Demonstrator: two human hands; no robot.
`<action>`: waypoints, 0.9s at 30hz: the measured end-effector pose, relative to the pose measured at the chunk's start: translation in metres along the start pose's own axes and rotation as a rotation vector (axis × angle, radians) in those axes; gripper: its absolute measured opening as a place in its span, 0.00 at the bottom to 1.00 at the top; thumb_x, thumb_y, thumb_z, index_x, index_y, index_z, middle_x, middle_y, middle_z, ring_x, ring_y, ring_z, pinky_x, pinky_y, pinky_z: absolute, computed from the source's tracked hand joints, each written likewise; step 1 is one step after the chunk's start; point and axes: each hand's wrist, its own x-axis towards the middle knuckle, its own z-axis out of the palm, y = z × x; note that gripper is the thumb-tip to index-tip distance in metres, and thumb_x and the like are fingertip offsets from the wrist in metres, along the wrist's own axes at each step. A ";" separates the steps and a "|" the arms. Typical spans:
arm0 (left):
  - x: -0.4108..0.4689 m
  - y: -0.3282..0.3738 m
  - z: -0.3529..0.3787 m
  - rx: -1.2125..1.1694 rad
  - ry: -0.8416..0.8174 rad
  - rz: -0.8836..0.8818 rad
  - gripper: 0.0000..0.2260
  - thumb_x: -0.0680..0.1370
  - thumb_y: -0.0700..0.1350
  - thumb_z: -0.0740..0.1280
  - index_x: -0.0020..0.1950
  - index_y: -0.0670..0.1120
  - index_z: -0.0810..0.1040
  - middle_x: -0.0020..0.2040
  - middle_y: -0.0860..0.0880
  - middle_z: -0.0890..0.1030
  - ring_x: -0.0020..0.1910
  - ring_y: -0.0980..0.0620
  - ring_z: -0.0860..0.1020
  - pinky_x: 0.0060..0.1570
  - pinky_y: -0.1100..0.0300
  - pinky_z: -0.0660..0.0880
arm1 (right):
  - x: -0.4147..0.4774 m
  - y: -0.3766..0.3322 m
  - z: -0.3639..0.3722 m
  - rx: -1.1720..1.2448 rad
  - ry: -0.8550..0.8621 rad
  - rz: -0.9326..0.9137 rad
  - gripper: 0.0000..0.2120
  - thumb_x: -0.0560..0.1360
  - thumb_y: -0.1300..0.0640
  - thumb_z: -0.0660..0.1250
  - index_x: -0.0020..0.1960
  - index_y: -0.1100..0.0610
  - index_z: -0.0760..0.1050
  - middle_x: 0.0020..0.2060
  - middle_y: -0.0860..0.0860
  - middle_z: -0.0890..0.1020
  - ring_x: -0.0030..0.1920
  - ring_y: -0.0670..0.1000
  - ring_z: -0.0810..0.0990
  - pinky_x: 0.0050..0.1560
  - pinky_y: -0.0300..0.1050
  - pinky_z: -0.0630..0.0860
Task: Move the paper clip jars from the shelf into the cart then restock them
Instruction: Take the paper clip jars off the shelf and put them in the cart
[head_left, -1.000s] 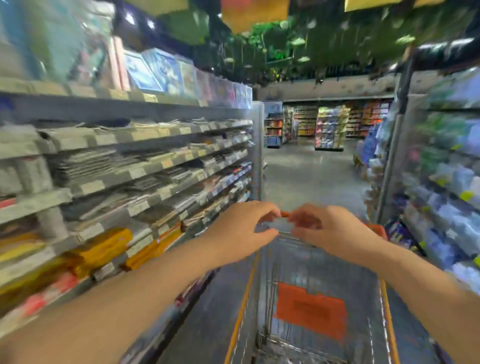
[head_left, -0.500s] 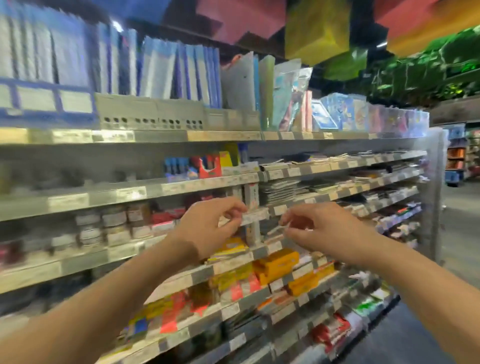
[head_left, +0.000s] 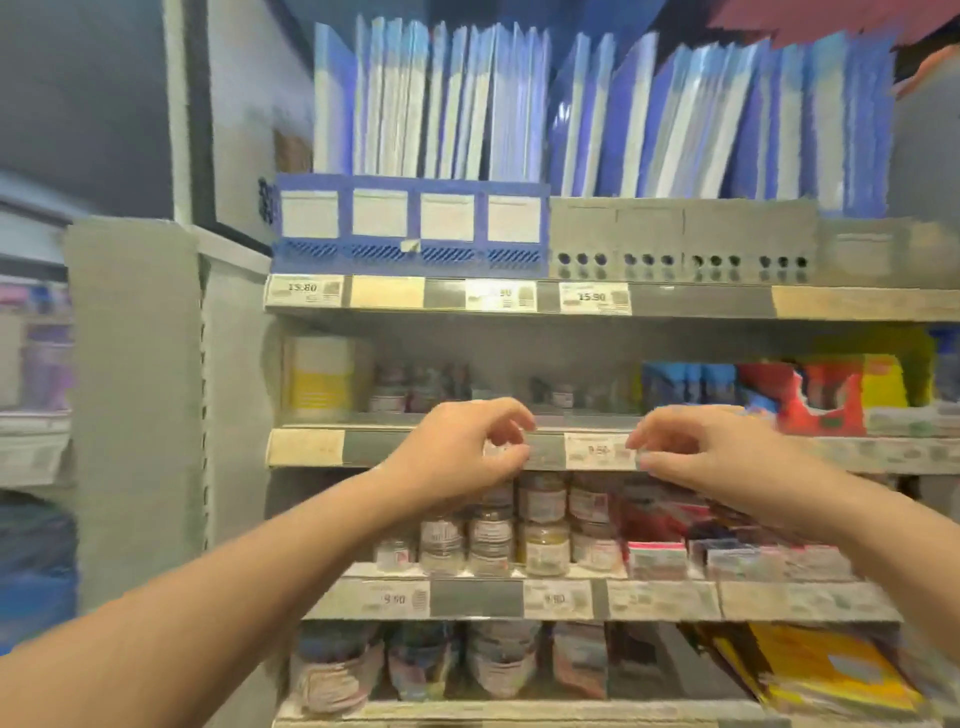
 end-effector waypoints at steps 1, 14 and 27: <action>0.009 -0.014 -0.001 0.013 0.017 -0.011 0.10 0.76 0.47 0.65 0.57 0.50 0.77 0.48 0.54 0.81 0.48 0.59 0.77 0.48 0.70 0.68 | 0.020 0.001 0.008 0.007 -0.008 -0.041 0.03 0.74 0.49 0.67 0.44 0.40 0.75 0.41 0.41 0.80 0.42 0.40 0.77 0.42 0.32 0.71; 0.118 -0.160 -0.010 0.144 -0.006 -0.270 0.11 0.74 0.50 0.69 0.53 0.61 0.72 0.46 0.62 0.76 0.50 0.59 0.75 0.46 0.76 0.67 | 0.268 0.020 0.079 -0.048 -0.266 -0.355 0.07 0.75 0.48 0.65 0.52 0.41 0.71 0.47 0.39 0.78 0.45 0.42 0.76 0.45 0.30 0.69; 0.160 -0.228 0.004 0.415 -0.369 -0.322 0.39 0.68 0.59 0.72 0.72 0.58 0.56 0.66 0.53 0.64 0.65 0.53 0.65 0.56 0.63 0.62 | 0.388 -0.007 0.141 -0.080 -0.447 -0.518 0.37 0.67 0.47 0.74 0.71 0.47 0.60 0.62 0.44 0.70 0.61 0.48 0.70 0.53 0.35 0.66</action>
